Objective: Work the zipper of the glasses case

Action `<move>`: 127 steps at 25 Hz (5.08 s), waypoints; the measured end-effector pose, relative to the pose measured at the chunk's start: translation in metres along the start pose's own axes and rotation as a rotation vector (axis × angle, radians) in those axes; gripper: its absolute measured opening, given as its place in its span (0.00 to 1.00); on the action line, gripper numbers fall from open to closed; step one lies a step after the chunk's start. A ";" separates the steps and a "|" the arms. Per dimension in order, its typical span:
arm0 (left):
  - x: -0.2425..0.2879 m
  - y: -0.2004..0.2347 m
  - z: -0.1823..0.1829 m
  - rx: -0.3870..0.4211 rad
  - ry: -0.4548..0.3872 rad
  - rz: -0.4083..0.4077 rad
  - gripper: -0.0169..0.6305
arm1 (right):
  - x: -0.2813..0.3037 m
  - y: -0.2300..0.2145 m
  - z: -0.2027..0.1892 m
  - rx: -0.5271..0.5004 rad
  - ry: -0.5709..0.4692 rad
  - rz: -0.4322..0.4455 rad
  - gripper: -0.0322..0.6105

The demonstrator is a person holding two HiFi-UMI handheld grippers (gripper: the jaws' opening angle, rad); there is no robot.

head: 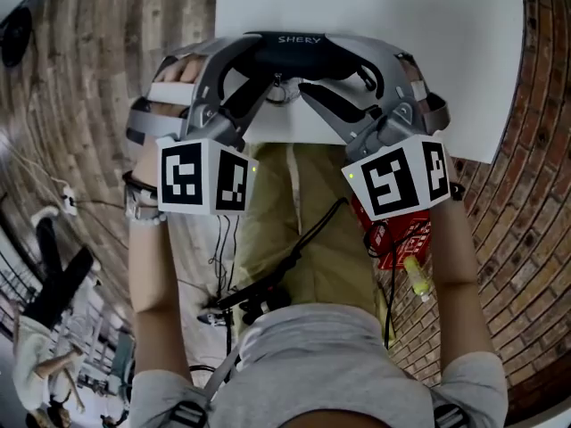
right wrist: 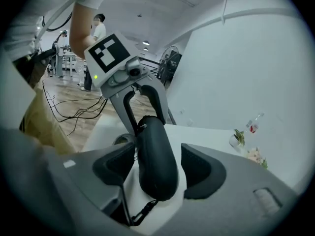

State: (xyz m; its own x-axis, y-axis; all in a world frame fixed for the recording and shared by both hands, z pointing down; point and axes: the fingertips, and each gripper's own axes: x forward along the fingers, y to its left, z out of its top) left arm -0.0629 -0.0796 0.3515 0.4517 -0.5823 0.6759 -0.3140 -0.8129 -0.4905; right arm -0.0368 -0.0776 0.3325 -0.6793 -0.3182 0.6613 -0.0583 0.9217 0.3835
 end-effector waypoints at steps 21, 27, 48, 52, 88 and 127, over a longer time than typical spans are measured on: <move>-0.025 -0.020 0.002 -0.243 0.069 0.271 0.28 | 0.005 0.010 -0.019 -0.004 -0.042 0.047 0.48; -0.030 -0.006 -0.015 -0.327 0.113 0.375 0.09 | 0.026 0.001 -0.018 0.007 -0.047 0.073 0.48; -0.029 -0.002 0.026 -0.716 0.027 0.602 0.28 | 0.014 -0.001 -0.016 0.028 -0.070 0.076 0.48; -0.024 -0.002 0.024 -0.711 0.031 0.616 0.27 | 0.016 0.001 -0.015 0.027 -0.072 0.078 0.48; -0.023 -0.009 0.014 -0.670 0.117 0.720 0.06 | 0.015 0.002 -0.015 0.019 -0.064 0.081 0.47; -0.031 0.003 -0.043 -0.970 0.039 0.638 0.07 | 0.012 0.004 -0.020 -0.041 -0.015 0.069 0.47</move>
State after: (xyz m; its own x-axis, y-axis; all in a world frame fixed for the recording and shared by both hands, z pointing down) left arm -0.1134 -0.0642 0.3530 -0.0400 -0.8748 0.4829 -0.9908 -0.0279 -0.1326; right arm -0.0301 -0.0822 0.3552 -0.6913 -0.2508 0.6776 0.0185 0.9314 0.3636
